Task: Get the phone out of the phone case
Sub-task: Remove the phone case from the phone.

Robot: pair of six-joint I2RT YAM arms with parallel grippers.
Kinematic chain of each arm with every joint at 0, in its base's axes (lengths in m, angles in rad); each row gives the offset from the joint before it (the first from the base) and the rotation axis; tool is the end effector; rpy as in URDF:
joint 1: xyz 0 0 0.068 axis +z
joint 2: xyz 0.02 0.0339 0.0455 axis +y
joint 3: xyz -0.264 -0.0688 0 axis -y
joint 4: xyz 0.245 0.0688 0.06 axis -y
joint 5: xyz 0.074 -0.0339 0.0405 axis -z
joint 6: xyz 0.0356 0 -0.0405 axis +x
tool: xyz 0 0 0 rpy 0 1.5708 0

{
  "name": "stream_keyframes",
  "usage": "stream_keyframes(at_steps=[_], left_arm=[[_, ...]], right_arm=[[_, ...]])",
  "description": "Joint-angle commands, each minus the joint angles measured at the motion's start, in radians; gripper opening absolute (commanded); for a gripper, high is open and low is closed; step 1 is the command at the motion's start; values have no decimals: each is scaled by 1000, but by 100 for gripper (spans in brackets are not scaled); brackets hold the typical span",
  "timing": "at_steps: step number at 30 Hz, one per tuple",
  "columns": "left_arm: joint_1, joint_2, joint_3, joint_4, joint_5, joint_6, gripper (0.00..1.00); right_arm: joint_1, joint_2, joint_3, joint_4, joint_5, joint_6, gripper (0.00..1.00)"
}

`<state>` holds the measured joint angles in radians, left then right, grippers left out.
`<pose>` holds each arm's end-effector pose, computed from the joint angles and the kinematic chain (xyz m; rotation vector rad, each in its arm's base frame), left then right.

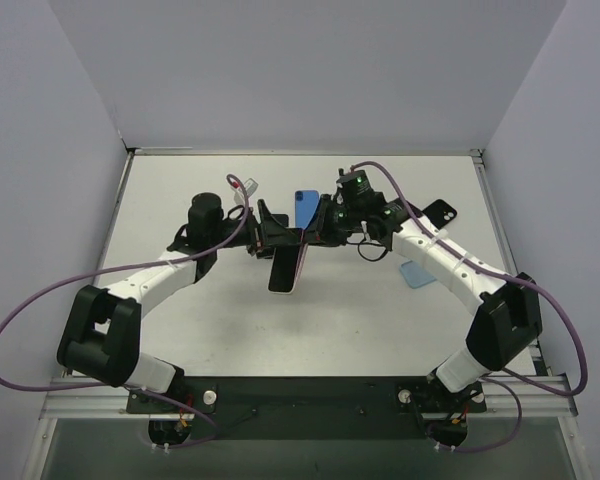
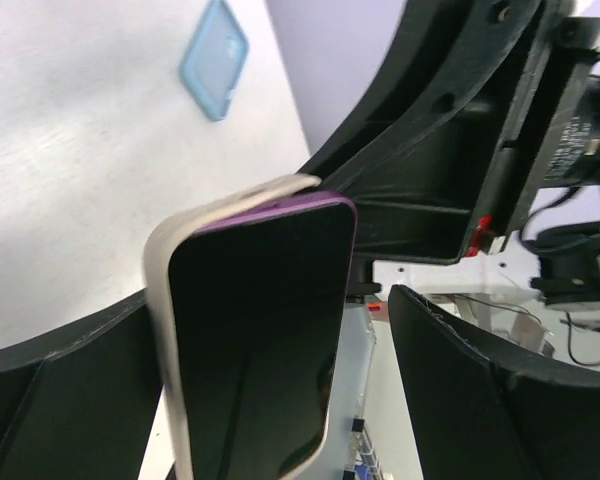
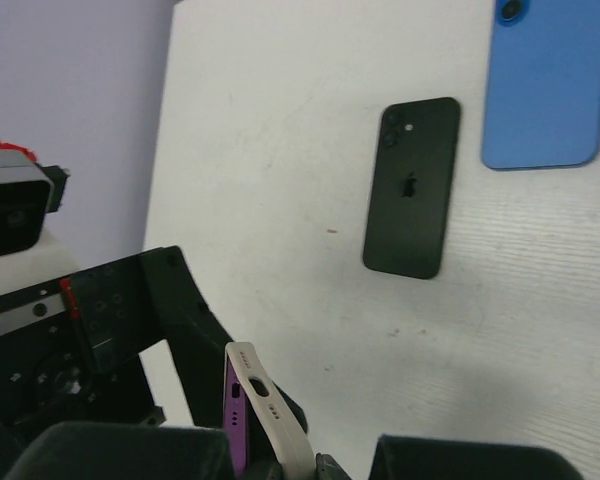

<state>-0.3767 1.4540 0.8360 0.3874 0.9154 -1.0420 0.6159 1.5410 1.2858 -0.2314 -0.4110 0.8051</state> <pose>0.2843 -0.1428 0.2608 0.0834 2.1114 -1.7517 0.2845 0.2188 0.3237 -0.0690 2.2780 1.2456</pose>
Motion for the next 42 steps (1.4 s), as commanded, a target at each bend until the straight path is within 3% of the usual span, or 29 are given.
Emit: stream_keyframes(at_steps=[1, 5, 10, 13, 21, 28, 42], left_arm=[[21, -78, -14, -113, -61, 158, 94], [25, -116, -61, -180, -96, 195, 94], [38, -179, -63, -370, -147, 292, 95], [51, -230, -64, -462, -174, 342, 95], [74, -280, -34, -568, -214, 396, 95], [81, -288, -43, -585, -217, 405, 96], [84, -304, -103, -539, -211, 366, 96]], right_arm=[[-38, 65, 65, -359, 231, -165, 0], [-38, 113, 160, -491, 302, -245, 0], [-7, 165, 240, -655, 559, -335, 0], [-1, 214, 274, -713, 616, -369, 0], [8, 318, 268, -695, 537, -365, 0], [12, 347, 123, -582, 425, -327, 15], [68, 372, -114, -507, 383, -307, 16]])
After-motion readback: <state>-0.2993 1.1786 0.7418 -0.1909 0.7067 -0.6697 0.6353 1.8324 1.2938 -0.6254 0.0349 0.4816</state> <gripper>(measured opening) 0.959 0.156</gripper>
